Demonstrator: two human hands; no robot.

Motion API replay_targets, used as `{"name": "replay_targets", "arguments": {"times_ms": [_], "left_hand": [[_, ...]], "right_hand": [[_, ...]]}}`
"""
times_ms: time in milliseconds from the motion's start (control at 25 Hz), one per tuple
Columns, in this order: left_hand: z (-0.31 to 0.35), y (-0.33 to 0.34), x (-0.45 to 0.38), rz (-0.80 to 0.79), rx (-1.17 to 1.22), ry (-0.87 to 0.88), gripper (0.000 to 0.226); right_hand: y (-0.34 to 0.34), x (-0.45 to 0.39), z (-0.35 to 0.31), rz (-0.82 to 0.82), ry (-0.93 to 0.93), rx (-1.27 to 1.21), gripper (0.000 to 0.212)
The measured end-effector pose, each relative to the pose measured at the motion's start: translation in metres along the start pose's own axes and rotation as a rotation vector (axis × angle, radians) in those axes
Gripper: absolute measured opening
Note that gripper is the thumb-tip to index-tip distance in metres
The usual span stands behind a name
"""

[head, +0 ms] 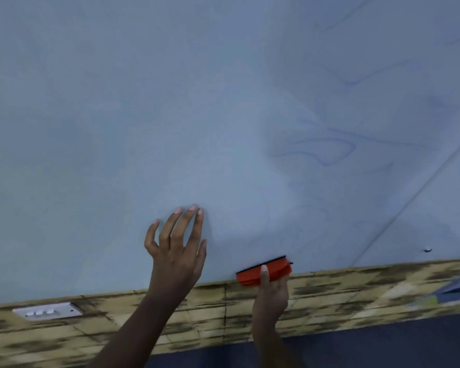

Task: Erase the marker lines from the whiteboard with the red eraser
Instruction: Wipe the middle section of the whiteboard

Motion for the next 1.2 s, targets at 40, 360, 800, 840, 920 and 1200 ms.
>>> {"name": "replay_targets", "arguments": {"times_ms": [40, 360, 800, 840, 920, 1200], "left_hand": [[0.003, 0.001, 0.000, 0.004, 0.002, -0.012, 0.058], [0.009, -0.005, -0.015, 0.034, 0.029, -0.012, 0.056], [-0.008, -0.023, -0.039, 0.106, 0.028, -0.032, 0.049], [-0.012, -0.027, -0.044, 0.121, 0.023, -0.041, 0.048], [-0.020, -0.034, -0.051, 0.141, 0.015, -0.049, 0.048], [-0.029, -0.047, -0.057, 0.146, 0.026, -0.074, 0.047]], "right_hand": [[-0.006, -0.004, -0.013, 0.050, -0.087, 0.069, 0.094], [-0.004, 0.001, -0.083, 0.113, -0.637, 0.227, 0.075], [-0.011, 0.012, -0.103, 0.032, -1.060, 0.612, 0.073], [-0.020, 0.005, -0.113, 0.052, -0.961, 0.515, 0.074], [-0.034, -0.004, -0.133, 0.074, -0.783, 0.327, 0.074], [-0.086, -0.080, -0.190, 0.250, -0.210, -0.176, 0.074]]}}
Point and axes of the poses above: each hand's wrist, its own x-axis away from the middle knuckle, its own y-axis out of the palm, z = x × y, the point moved 2 cm from there along -x, towards the middle knuckle, and after that the axes turned 12 degrees about x, right-handed, at the moved point
